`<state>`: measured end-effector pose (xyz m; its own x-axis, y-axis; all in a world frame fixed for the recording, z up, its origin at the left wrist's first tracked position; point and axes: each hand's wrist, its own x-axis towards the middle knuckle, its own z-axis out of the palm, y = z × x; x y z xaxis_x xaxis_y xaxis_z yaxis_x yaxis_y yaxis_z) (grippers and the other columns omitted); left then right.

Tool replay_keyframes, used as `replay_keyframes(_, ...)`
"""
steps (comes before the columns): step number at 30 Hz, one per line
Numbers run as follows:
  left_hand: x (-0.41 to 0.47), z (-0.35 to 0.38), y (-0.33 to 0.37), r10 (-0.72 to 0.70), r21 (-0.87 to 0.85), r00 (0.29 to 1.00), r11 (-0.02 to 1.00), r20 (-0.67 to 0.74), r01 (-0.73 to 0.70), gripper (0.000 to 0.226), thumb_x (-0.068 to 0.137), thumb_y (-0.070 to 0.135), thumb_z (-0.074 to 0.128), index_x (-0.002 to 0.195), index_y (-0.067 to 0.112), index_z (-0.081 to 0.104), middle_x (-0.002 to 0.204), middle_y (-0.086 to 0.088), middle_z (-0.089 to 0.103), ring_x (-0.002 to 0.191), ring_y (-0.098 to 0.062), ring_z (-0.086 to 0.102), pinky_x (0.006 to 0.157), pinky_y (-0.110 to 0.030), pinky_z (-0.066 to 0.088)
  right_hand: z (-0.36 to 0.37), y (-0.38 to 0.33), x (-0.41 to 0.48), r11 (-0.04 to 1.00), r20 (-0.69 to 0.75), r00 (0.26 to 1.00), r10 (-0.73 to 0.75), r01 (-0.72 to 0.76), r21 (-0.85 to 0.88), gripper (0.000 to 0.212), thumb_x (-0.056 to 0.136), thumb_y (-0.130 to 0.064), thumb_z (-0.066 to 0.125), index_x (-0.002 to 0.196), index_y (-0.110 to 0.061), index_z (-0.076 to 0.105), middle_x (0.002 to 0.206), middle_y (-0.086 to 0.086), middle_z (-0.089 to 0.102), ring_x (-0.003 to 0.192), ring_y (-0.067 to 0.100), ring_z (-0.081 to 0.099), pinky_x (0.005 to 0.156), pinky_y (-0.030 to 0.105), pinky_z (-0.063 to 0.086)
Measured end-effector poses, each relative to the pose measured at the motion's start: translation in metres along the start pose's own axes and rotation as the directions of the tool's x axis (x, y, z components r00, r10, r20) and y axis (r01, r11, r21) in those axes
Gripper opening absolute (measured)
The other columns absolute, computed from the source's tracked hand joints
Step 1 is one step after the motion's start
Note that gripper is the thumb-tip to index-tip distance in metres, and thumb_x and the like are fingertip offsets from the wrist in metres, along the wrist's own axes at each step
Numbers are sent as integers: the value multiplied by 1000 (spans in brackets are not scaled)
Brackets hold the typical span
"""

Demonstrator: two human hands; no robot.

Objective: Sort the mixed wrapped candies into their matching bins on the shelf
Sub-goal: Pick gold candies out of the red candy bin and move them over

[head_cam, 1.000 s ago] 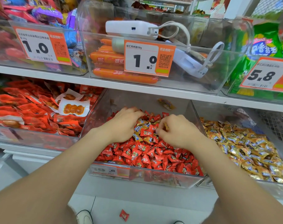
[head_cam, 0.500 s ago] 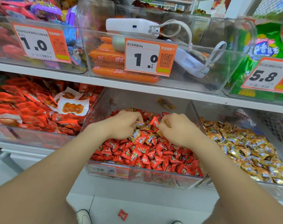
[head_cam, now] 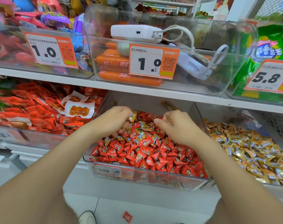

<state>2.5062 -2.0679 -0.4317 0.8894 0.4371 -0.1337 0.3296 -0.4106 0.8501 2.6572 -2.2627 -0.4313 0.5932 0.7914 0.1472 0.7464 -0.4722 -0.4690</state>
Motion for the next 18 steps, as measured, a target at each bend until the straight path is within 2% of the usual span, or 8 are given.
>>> replay_keyframes(2,-3,0,3,-24,-36,998,999,-56,22,30,102,38,41,78,21,48,63,1,42,60,-18,44,59,-32,34,1,-4,0,991,36,999,-26,21,132,17,106,-33,62,99,-23,73,62,-1,71,51,8,63,54,24,51)
replay_keyframes(4,-7,1,5,1,19,995,1000,-100,1,54,105,49,46,58,23,54,53,0,48,58,-20,55,57,-31,39,2,-4,2,986,43,997,-57,50,160,16,107,-31,59,113,-34,74,66,-3,72,52,5,63,56,21,52)
replay_keyframes(5,-8,1,5,16,43,994,999,-109,-11,60,105,54,48,55,22,57,51,-3,54,58,-21,59,57,-31,43,3,-4,3,990,42,998,-54,48,133,19,107,-37,57,109,-36,76,65,-5,71,52,6,62,58,24,52)
replay_keyframes(9,-8,-3,1,101,166,988,983,-121,-80,34,106,35,58,83,16,74,75,1,76,55,-16,64,52,-27,49,-1,-2,4,982,25,997,69,-72,174,57,107,-57,44,76,-24,78,49,-6,53,45,12,54,50,19,43)
replay_keyframes(10,-7,-4,-2,121,262,985,961,-124,-86,22,106,23,58,93,21,75,82,5,77,53,-11,63,50,-27,50,-1,0,5,984,23,998,58,-61,166,55,109,-52,42,78,-24,78,49,-5,52,45,13,53,50,18,41)
replay_keyframes(12,-10,-3,-5,136,450,983,890,-126,-65,28,103,6,55,106,26,74,101,8,75,65,-3,66,54,-21,51,1,3,4,993,51,999,-8,2,114,40,112,-40,44,95,-28,77,56,-7,61,48,12,56,57,22,46)
replay_keyframes(15,-13,0,-13,63,669,995,743,-77,5,29,100,-1,54,115,17,72,124,-3,56,103,-30,68,84,-39,58,4,4,4,997,114,991,-74,74,2,27,110,-38,51,111,-30,77,69,-9,69,65,4,63,73,31,53)
replay_keyframes(18,-20,3,-21,-44,760,999,650,21,12,16,104,8,52,117,7,63,116,-9,44,92,-34,64,86,-48,56,5,1,1,985,186,981,-50,79,-154,29,101,-55,61,103,-32,77,70,-11,63,75,8,62,75,35,54)
